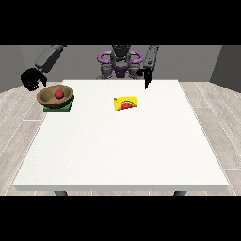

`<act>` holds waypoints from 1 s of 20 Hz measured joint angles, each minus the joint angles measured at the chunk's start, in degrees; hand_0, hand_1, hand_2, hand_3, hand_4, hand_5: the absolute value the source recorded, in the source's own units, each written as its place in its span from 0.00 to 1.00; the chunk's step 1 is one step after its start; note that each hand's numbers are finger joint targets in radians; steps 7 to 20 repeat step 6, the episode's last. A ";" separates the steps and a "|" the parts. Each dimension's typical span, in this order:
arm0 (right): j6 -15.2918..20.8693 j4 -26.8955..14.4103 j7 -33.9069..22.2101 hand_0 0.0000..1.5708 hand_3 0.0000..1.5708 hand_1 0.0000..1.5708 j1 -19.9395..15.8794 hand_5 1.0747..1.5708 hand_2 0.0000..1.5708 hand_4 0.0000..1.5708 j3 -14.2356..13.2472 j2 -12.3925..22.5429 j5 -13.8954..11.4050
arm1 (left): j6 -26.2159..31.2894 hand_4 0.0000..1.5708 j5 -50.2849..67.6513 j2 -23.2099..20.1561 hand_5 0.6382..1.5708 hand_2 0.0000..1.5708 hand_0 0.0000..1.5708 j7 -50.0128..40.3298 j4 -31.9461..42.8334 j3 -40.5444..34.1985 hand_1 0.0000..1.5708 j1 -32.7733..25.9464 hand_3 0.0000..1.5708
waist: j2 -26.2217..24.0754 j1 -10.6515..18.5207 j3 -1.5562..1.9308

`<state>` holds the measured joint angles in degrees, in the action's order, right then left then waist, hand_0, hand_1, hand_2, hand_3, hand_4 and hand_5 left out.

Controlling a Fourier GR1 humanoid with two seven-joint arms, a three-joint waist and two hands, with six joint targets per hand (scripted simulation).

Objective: Pick the cup and pour the ball into the bowl, then pick the bowl and place it on the pad

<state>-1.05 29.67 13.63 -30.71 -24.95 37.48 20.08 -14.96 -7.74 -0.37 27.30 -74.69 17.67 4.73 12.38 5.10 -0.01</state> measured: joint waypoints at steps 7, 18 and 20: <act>-4.76 1.52 -4.67 0.00 0.48 0.00 -0.58 0.00 0.37 0.45 1.75 1.26 0.10 | -6.10 0.77 3.06 0.28 0.75 0.00 0.00 1.35 4.36 5.51 0.00 -1.19 0.00 | -3.69 -2.30 0.00; -4.76 1.52 -4.67 0.00 0.48 0.00 -0.58 0.00 0.37 0.45 1.75 1.26 0.10 | -6.10 0.77 3.06 0.28 0.75 0.00 0.00 1.35 4.36 5.51 0.00 -1.19 0.00 | -3.69 -2.30 0.00; -4.76 1.52 -4.67 0.00 0.48 0.00 -0.58 0.00 0.37 0.45 1.75 1.26 0.10 | -6.10 0.77 3.06 0.28 0.75 0.00 0.00 1.35 4.36 5.51 0.00 -1.19 0.00 | -3.69 -2.30 0.00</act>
